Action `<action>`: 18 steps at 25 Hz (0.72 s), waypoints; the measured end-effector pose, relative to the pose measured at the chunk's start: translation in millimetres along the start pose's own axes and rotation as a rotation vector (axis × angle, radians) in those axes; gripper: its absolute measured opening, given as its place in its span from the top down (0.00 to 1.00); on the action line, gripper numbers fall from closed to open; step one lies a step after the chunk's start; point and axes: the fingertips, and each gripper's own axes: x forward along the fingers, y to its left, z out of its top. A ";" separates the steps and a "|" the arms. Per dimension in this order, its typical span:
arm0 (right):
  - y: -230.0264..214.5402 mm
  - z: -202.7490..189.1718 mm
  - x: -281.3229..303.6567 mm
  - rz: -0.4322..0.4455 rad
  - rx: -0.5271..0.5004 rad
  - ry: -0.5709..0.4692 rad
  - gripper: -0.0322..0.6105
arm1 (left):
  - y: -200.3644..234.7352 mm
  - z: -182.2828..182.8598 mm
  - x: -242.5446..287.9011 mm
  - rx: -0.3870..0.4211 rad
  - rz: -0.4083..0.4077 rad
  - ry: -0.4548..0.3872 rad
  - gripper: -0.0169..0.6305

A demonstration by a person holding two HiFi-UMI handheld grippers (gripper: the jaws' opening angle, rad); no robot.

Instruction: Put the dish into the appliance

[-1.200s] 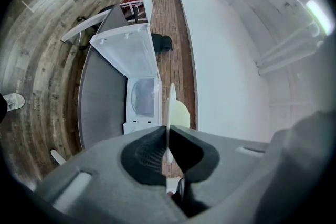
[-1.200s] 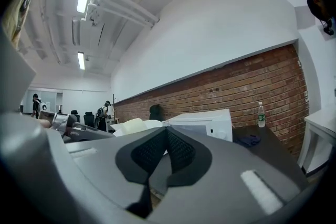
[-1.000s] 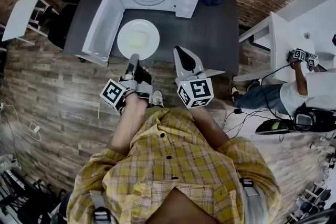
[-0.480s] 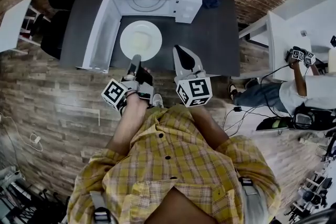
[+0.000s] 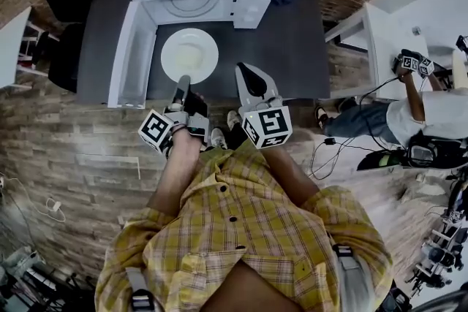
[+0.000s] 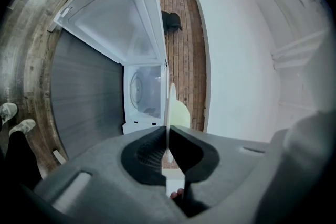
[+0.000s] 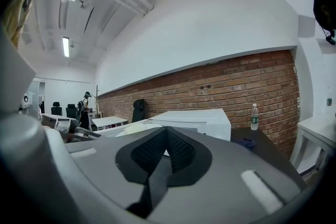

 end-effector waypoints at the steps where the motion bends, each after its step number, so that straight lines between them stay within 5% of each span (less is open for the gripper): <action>1: -2.6 -0.2 0.4 -0.002 0.003 -0.001 0.95 | 1.2 -0.7 3.1 0.001 0.000 0.003 0.96; 11: -25.1 0.9 27.0 0.031 0.001 -0.013 0.95 | 20.8 3.1 40.9 0.097 0.061 0.016 0.96; 18: -44.8 -0.1 53.7 0.067 0.020 -0.015 0.95 | 40.2 15.4 71.6 0.088 0.096 -0.003 0.96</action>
